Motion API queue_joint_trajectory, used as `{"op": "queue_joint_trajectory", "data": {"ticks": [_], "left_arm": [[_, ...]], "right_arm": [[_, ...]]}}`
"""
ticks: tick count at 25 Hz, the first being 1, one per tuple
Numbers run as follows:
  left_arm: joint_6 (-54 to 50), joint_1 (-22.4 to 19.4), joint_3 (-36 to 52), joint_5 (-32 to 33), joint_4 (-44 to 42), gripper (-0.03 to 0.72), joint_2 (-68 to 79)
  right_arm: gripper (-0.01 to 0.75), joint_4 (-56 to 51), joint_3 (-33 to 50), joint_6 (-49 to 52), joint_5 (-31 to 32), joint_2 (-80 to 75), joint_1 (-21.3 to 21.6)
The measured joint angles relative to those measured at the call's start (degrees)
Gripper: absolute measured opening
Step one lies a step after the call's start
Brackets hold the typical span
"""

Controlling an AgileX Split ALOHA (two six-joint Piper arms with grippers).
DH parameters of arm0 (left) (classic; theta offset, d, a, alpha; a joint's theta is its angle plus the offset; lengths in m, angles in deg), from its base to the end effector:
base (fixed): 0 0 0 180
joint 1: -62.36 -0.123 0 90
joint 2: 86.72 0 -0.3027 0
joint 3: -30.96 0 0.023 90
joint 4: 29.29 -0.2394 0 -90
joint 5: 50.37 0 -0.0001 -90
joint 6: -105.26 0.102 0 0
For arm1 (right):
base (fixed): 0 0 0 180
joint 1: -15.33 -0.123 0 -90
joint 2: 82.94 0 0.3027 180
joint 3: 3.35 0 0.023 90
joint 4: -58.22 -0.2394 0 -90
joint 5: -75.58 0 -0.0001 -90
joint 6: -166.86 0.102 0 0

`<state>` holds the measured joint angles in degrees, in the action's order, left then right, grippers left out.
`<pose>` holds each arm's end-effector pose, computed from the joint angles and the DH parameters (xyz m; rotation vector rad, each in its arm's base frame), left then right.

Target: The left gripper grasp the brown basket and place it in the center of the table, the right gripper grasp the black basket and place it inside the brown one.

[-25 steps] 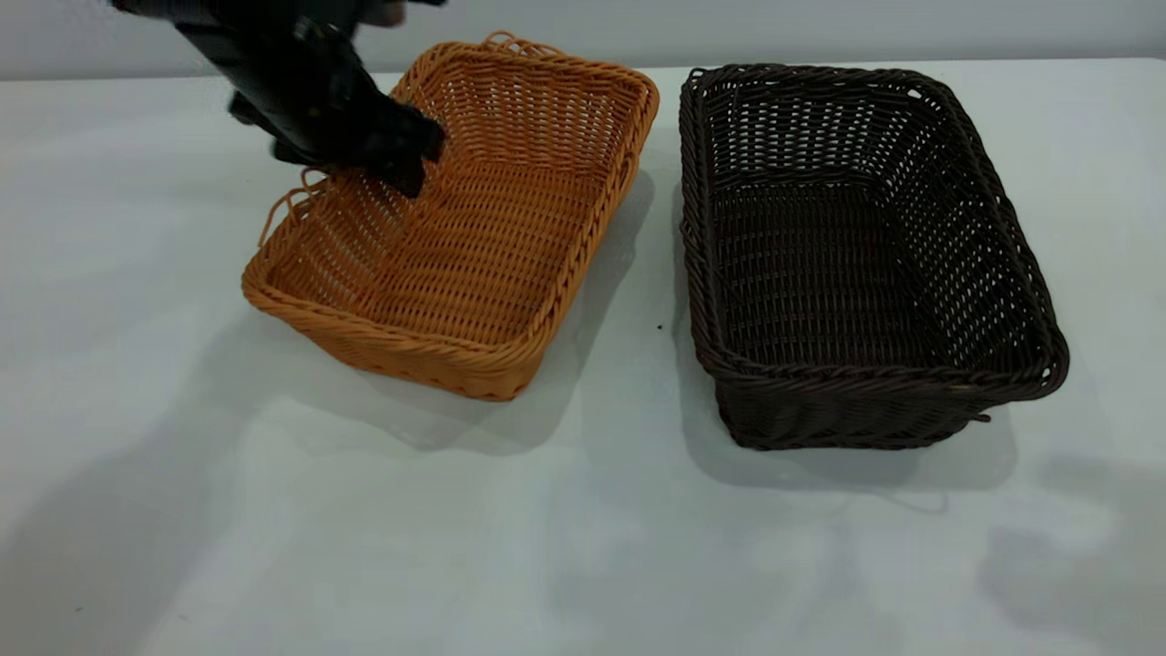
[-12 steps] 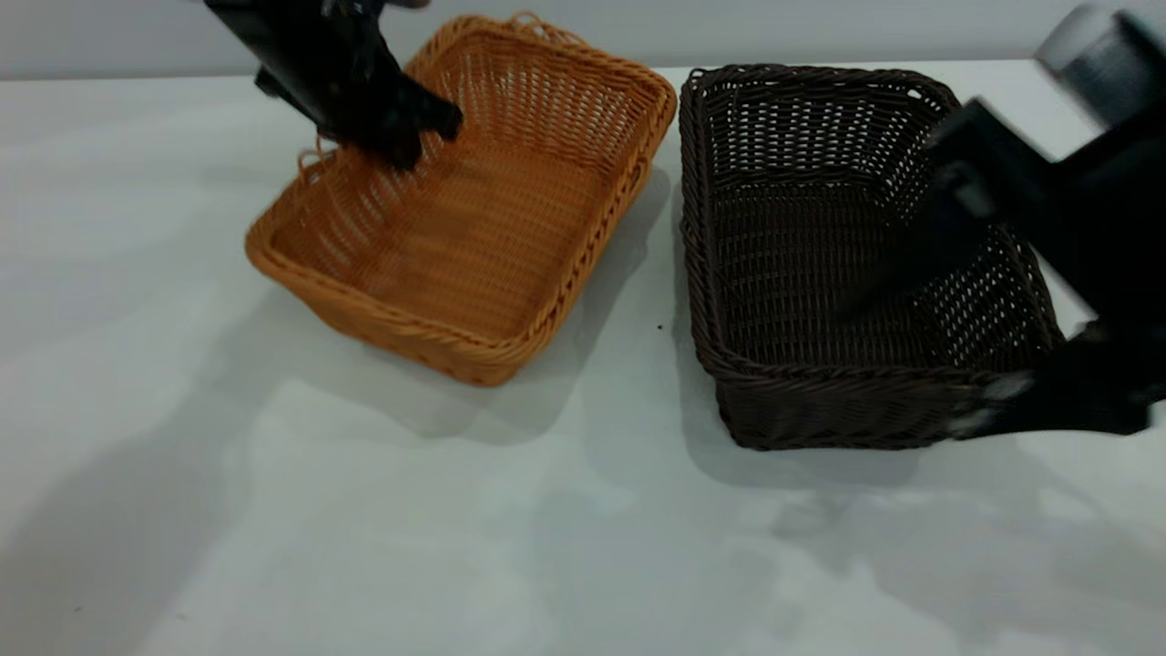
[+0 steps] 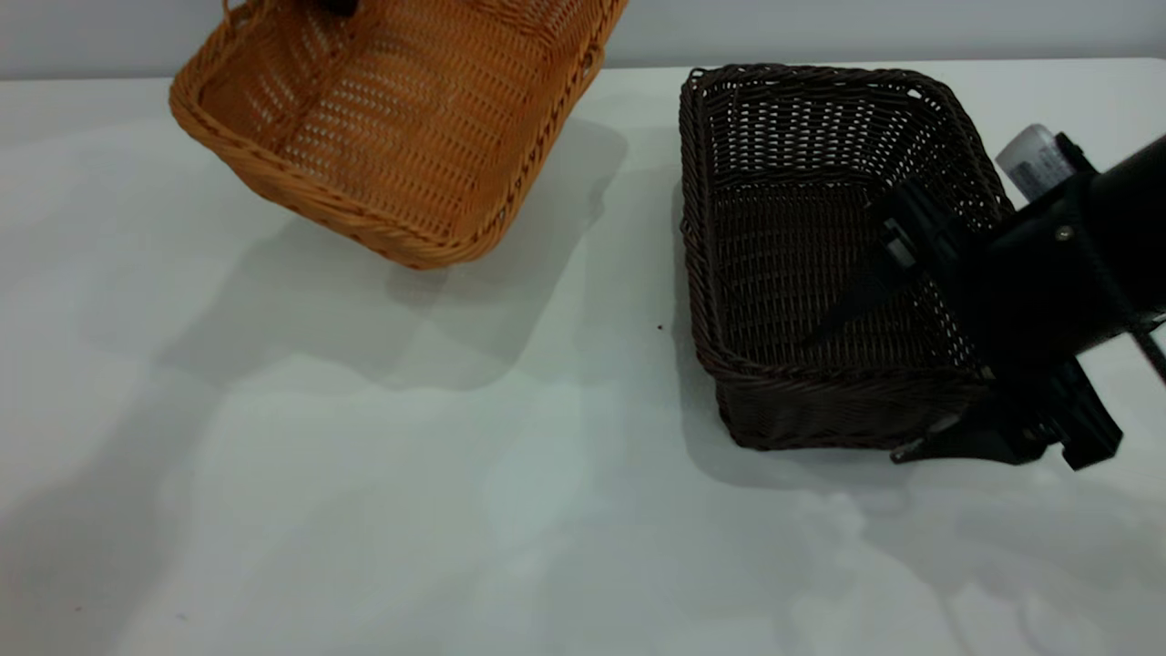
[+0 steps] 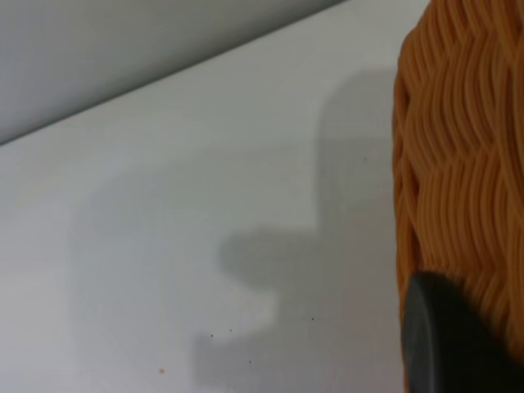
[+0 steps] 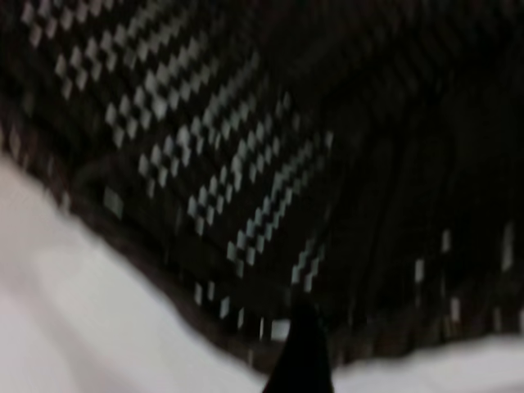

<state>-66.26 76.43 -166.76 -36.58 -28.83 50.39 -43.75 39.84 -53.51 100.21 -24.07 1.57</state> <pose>0.5004 -0.1256 0.1617 0.4466 2.2818 -0.0552 0.2590 0.1063 0.0710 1.1335 2.7740 0.8466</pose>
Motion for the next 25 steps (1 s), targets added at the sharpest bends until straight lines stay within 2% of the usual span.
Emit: {"op": "queue_joint_trajectory", "data": {"ticks": [4, 7, 10, 12, 15, 16, 18, 21, 25], "left_arm": [[0.18, 0.00, -0.06, 0.35, 0.00, 0.084, -0.28], [0.97, 0.00, -0.06, 0.18, 0.00, 0.084, -0.28], [1.33, 0.00, -0.06, 0.16, 0.00, 0.084, -0.74], [1.35, 0.00, -0.06, 0.22, 0.00, 0.084, -1.29], [1.83, 0.00, -0.06, 1.66, 0.00, 0.084, -2.56], [2.42, 0.00, -0.06, 2.63, 0.00, 0.084, -3.15], [4.22, 0.05, -0.06, 4.97, 0.00, 0.084, -4.15], [7.00, 0.17, -0.06, 8.48, 0.05, 0.084, -5.09], [15.12, 1.73, -0.06, 14.27, 1.21, 0.084, -5.11]], "right_arm": [[0.587, -0.09, -4.19, 1.05, -3.34, -3.65, 0.00], [0.547, -0.28, -6.42, 1.28, -5.57, -6.17, 0.05], [0.431, -0.34, -7.61, 0.63, -7.79, -8.38, 0.78], [0.307, -0.72, -7.96, -1.15, -8.25, -9.33, 2.59], [0.117, -0.98, -8.43, -6.32, -7.99, -9.32, 7.18], [0.090, -0.13, -8.50, -8.80, -7.96, -9.12, 9.04], [0.087, 2.42, -8.39, -13.21, -7.36, -8.47, 12.53], [0.086, 4.80, -9.07, -16.59, -6.61, -5.24, 20.65], [0.085, 12.89, -13.04, -16.81, -1.17, 1.75, 30.43]]}}
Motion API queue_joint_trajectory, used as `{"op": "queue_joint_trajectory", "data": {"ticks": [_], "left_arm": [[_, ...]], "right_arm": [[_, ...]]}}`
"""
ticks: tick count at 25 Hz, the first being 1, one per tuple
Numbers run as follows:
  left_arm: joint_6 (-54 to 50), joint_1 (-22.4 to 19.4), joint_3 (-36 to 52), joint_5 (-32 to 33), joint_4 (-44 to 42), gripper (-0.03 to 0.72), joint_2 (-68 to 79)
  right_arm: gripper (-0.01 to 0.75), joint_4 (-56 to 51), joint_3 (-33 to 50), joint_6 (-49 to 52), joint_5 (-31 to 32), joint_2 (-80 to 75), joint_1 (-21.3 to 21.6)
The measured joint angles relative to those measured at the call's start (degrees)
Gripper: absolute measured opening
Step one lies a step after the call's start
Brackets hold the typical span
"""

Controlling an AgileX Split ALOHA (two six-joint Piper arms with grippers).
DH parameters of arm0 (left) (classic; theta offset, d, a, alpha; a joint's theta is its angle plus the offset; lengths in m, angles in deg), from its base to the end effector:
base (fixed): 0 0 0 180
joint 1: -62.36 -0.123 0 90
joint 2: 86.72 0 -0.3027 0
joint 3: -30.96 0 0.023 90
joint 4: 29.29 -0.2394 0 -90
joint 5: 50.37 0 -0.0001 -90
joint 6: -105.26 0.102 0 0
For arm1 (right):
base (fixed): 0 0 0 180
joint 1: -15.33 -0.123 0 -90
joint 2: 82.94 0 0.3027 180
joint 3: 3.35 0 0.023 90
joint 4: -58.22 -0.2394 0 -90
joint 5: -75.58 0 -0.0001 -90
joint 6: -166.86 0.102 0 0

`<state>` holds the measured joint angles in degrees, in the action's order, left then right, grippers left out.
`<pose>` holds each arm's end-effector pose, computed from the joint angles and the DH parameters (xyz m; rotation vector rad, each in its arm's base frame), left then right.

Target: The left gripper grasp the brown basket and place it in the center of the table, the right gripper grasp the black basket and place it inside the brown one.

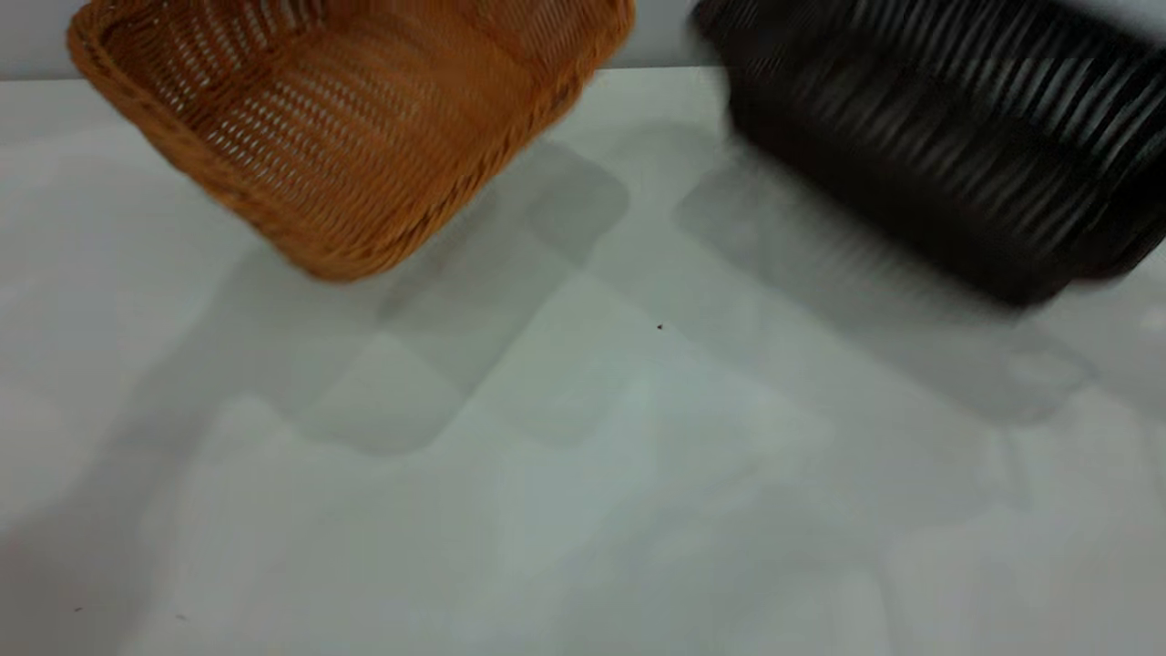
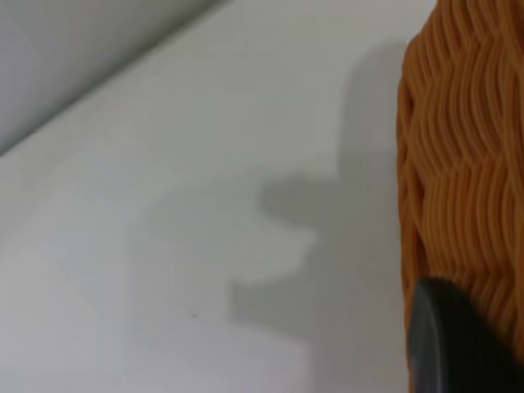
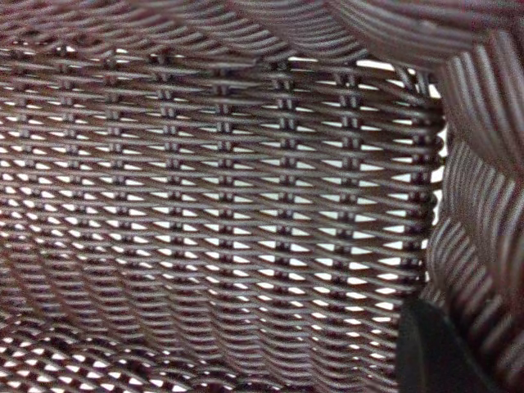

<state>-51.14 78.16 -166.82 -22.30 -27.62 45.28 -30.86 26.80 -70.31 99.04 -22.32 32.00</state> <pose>0.4736 -0.1355 0.1900 0.8125 2.3467 0.0298 0.3341 -0.0576 0.1112 0.9382 2.4369 0.6289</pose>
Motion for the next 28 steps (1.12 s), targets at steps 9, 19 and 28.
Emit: {"op": "queue_joint_trajectory", "data": {"ticks": [9, 19, 28], "left_arm": [[46.16, 9.05, -0.05, 7.38, 19.07, 0.084, 6.18], [62.94, 14.13, -0.12, 8.74, 27.96, 0.167, 10.05], [55.63, 14.16, -0.51, 4.60, 28.57, 0.518, 9.94]], "right_arm": [[0.085, 20.97, -5.50, 8.05, 15.42, 5.21, 9.12], [0.085, 22.44, -5.61, 8.65, 20.63, 5.21, 9.19], [0.085, 24.20, -5.68, 8.24, 24.50, 5.21, 9.19]]}}
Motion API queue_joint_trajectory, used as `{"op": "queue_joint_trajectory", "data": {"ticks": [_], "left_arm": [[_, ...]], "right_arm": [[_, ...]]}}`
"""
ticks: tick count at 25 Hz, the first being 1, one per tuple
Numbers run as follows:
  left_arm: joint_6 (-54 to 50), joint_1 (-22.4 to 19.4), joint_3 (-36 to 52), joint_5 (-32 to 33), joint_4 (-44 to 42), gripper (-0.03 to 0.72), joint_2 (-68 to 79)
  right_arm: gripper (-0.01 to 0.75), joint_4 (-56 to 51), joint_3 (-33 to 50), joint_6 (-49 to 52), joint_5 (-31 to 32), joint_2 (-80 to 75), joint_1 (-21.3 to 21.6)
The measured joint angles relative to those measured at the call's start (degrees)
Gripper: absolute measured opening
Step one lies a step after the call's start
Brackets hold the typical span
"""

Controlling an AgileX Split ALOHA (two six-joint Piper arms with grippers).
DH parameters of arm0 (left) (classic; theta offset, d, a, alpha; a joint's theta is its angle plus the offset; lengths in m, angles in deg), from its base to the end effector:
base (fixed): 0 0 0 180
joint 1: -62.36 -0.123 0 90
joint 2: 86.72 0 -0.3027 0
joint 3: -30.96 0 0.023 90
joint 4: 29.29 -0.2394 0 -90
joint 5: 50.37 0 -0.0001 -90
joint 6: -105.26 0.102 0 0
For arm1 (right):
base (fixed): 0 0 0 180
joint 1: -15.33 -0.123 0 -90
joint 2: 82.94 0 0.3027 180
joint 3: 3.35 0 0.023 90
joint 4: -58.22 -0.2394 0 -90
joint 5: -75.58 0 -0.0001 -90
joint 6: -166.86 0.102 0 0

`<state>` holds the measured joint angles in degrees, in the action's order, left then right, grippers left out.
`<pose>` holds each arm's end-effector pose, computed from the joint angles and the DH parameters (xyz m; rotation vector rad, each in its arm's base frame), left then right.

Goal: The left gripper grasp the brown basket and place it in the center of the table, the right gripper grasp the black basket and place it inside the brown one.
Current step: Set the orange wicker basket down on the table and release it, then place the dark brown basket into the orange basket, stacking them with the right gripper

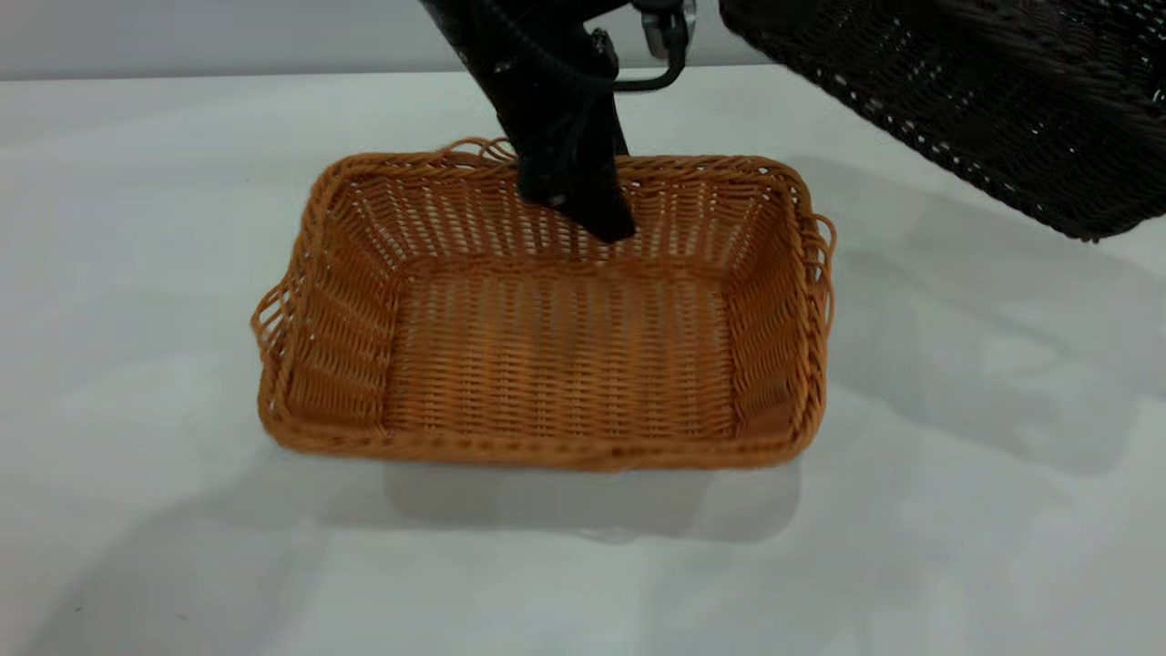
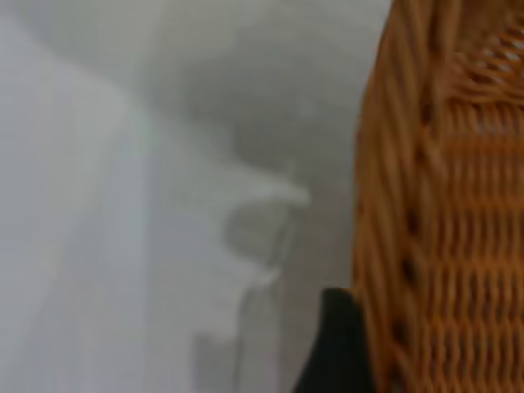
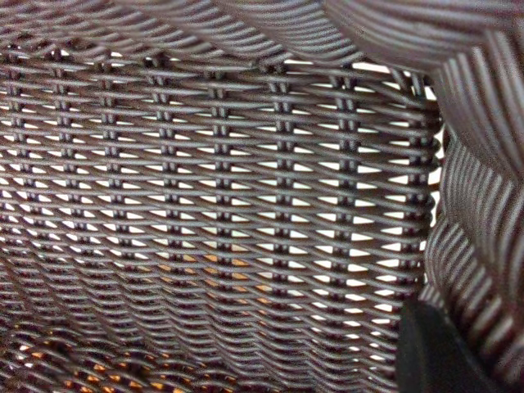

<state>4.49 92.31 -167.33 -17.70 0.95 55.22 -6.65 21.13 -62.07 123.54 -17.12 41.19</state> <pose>0.4154 -0.2714 0.1089 1.7974 1.8972 -0.2270 0.3181 -0.0779 0.1621 0.5771 2.5344 0.9247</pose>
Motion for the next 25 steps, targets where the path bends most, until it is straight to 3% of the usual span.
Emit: {"op": "queue_joint_trajectory", "data": {"ticks": [5, 11, 17, 21, 25], "left_arm": [[-19.90, -3.33, 0.00, -5.58, -0.67, 0.552, -3.17], [-40.29, -15.10, 0.00, -3.48, -4.37, 0.552, -8.52], [-43.52, -21.77, 0.00, -1.40, -4.68, 0.552, -9.03], [-43.63, -22.44, 0.00, -0.78, -4.74, 0.552, -9.03], [-43.68, -22.44, 0.00, -0.54, -4.74, 0.552, -9.03]], "right_arm": [[0.085, 2.13, -0.07, 1.16, 1.14, 0.00, -1.56], [0.085, 3.35, -0.12, 5.06, 0.40, 0.00, -11.22], [0.085, 9.12, -4.37, 15.23, -3.73, -0.43, -25.71], [0.085, 13.57, -8.88, 22.36, -5.44, -3.09, -33.60], [0.085, 14.96, -12.82, 26.10, -5.84, -8.37, -37.91]]}}
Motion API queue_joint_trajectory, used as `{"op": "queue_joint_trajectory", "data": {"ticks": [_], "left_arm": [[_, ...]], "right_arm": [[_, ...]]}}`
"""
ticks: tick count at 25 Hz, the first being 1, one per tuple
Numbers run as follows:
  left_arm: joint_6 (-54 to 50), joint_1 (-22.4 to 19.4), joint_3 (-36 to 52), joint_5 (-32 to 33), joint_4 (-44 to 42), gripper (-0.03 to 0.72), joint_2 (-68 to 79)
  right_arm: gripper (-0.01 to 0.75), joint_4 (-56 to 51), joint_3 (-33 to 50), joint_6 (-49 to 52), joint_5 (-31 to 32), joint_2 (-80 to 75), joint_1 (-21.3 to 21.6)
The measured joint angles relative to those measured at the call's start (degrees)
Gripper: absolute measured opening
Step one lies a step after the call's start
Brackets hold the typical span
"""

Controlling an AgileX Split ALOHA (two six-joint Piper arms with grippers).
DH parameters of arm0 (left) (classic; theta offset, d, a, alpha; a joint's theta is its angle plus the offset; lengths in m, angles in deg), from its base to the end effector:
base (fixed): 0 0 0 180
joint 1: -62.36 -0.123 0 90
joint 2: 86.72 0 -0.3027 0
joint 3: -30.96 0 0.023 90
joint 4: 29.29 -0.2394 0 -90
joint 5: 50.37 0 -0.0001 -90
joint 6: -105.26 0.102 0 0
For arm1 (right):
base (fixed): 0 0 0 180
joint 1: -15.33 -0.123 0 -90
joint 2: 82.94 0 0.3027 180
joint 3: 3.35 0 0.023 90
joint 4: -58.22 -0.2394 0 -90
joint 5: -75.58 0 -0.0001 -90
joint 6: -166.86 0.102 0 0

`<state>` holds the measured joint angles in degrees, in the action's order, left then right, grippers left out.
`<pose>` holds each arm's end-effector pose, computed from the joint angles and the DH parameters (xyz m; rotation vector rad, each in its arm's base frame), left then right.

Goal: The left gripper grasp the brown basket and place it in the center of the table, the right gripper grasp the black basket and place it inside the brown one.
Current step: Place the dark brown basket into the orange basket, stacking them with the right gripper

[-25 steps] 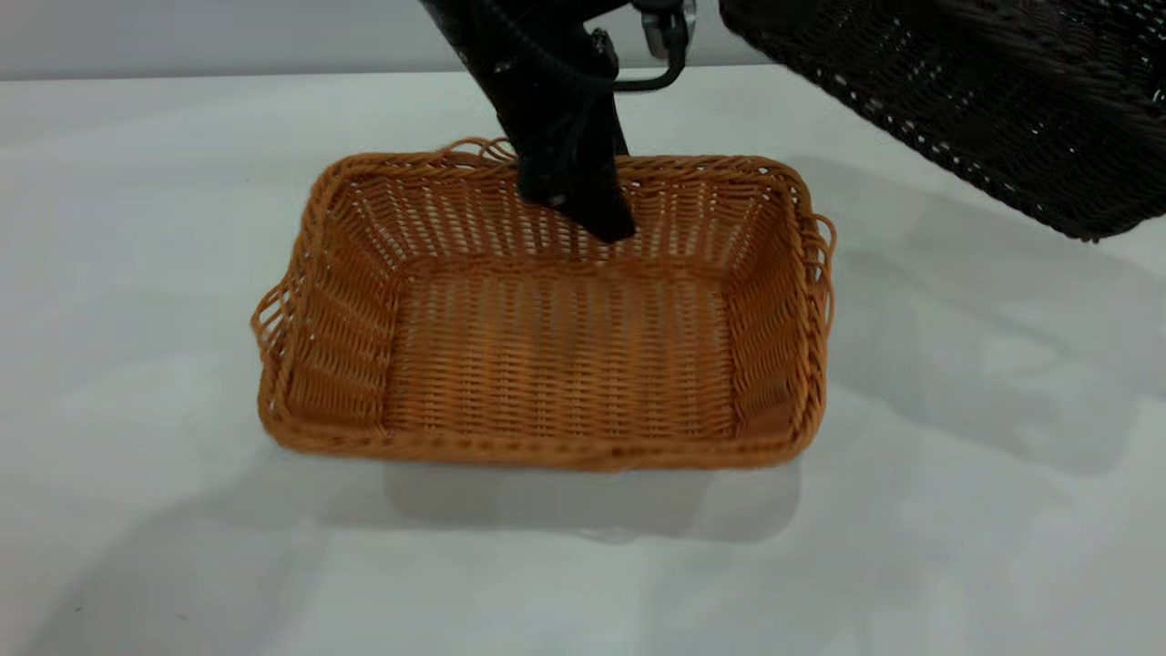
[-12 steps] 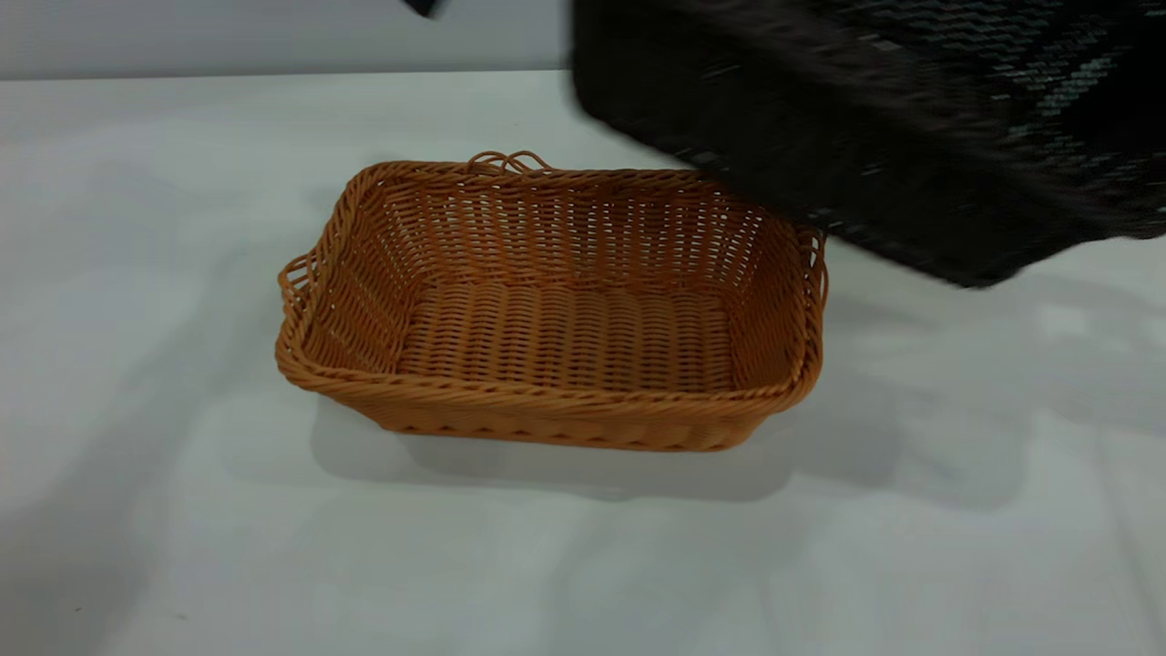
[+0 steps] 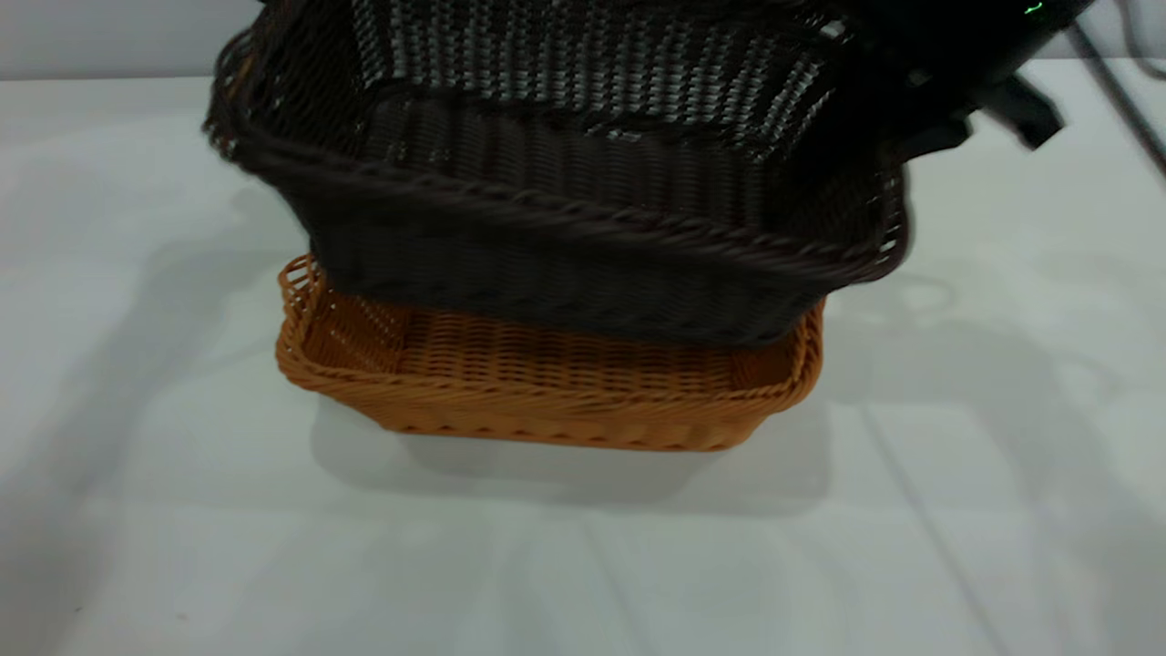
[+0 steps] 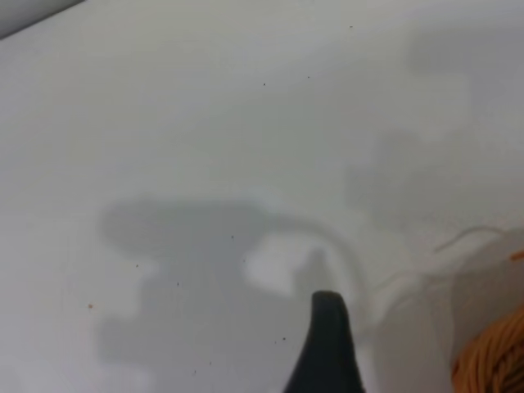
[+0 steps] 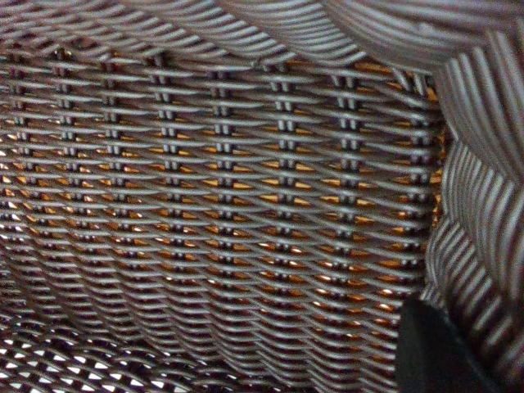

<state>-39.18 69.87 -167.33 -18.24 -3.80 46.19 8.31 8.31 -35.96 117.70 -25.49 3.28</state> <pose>0.4841 -0.0874 0.1853 0.5485 2.4361 -0.2463 0.3548 0.1293 0.1434 0.0554 2.8987 0.8762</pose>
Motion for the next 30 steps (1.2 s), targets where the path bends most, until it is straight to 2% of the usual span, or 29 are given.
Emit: {"op": "queue_joint_trajectory", "data": {"ticks": [11, 15, 18, 23, 26, 28, 30], "left_arm": [[1.00, 0.00, 0.00, -0.05, 0.00, 0.552, 0.00], [1.00, 0.00, 0.00, -0.21, 0.00, 0.552, 0.00], [1.00, 0.00, 0.00, -0.21, 0.00, 0.552, 0.00], [1.00, 0.00, 0.00, -0.15, 0.00, 0.552, 0.00], [1.00, -0.05, 0.00, 0.94, -0.06, 0.552, -1.15], [1.00, -0.11, 0.00, 1.74, -0.20, 0.552, -3.14], [1.00, -0.30, 0.00, 2.73, -0.31, 0.552, -5.86]], "right_arm": [[0.086, -0.55, -2.71, 1.76, -3.25, -7.63, -1.16], [0.111, -0.74, -2.71, 1.70, -4.38, -8.57, -1.16], [0.197, -1.69, -2.71, 1.56, -4.54, -8.63, -1.16], [0.433, -2.40, -3.12, -1.32, -4.59, -8.58, -0.95], [0.544, -1.41, -4.87, -5.28, -1.85, -7.87, 0.11], [0.589, -0.15, -7.09, -6.55, 0.85, -6.30, 1.57], [0.602, 1.09, -9.68, -6.88, 4.39, -4.14, 3.03]]}}
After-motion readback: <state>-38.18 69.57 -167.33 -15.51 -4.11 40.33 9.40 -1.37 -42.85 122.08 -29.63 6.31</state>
